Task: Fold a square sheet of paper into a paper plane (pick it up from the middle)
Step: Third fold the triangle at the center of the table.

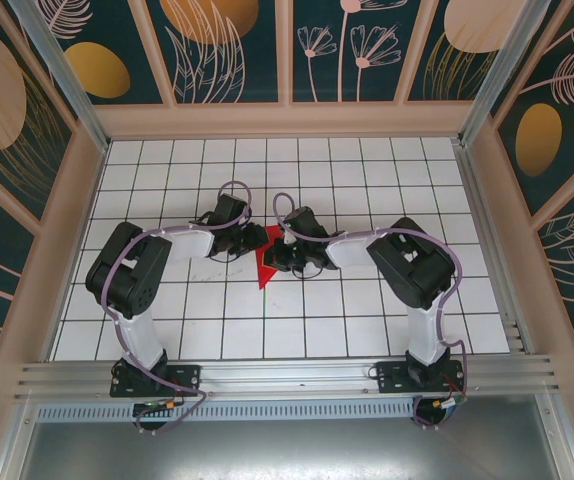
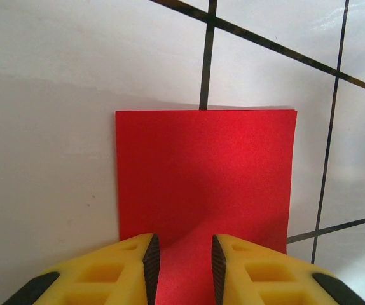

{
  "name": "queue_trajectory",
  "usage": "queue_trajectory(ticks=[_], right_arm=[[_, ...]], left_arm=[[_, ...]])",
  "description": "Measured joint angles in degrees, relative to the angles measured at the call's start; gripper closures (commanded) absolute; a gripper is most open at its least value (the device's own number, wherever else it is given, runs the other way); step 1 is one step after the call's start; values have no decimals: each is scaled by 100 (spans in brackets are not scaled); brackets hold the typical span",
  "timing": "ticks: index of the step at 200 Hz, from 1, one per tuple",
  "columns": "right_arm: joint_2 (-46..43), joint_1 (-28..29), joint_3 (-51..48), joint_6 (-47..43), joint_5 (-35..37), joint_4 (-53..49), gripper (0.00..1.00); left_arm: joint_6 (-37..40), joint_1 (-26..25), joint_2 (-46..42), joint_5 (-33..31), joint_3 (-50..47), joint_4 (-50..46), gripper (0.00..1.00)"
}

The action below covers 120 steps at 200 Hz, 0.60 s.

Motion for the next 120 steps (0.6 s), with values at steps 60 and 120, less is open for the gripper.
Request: queue_trajectory(ticks=[60,120], right_arm=[[26,4,39,-39,2,-120,100],[68,4,66,-42,-17,-127,100]], left_arm=[[0,0,0,2,0,0,68],[0,0,0,4,0,0,68]])
